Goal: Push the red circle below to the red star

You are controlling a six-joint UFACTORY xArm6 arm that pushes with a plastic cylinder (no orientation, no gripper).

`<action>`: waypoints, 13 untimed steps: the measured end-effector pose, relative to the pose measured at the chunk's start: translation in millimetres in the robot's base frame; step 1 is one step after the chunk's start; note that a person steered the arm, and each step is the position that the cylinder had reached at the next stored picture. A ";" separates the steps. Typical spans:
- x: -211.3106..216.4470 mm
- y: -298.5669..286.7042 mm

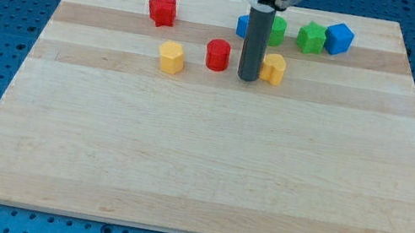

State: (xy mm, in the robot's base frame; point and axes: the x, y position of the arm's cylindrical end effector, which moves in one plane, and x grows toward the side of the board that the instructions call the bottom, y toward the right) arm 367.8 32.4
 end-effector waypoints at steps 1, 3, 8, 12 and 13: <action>-19.1 -19.0; -20.8 -85.3; -26.0 -153.5; -37.8 -204.6; -37.9 -192.3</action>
State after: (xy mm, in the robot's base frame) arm 329.9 -159.9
